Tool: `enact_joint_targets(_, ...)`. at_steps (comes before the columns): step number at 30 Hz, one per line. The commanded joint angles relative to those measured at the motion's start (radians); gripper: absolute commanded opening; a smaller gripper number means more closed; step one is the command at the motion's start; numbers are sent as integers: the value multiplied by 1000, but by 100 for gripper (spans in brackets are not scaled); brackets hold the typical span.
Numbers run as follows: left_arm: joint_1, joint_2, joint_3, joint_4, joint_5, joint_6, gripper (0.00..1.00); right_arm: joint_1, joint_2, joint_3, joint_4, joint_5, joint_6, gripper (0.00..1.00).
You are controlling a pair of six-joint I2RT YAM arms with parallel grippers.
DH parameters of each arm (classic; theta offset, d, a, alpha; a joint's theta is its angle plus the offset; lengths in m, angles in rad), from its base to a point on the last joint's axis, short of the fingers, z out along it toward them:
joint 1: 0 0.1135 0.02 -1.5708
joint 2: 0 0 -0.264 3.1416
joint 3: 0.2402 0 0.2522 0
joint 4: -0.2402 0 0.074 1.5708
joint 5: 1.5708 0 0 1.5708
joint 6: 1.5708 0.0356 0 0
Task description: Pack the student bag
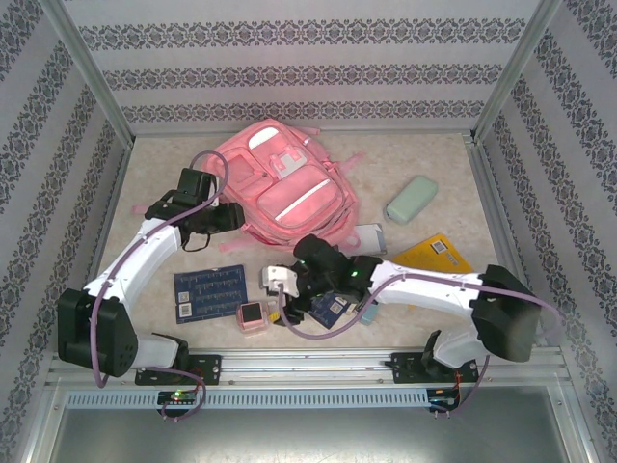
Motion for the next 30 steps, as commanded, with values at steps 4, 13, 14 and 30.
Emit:
enact_joint_targets(4, 10, -23, -10, 46, 46, -30, 56, 64, 118, 92, 47, 9, -64, 82)
enact_joint_targets(13, 11, -28, -16, 55, 60, -34, 56, 96, 243, 154, -3, 50, -84, 82)
enact_joint_targets(14, 11, -27, -16, 57, 62, -35, 56, 102, 261, 166, -22, 68, -97, 82)
enact_joint_targets(30, 17, -23, -16, 61, 73, -29, 55, 106, 312, 225, -85, 143, -104, 23)
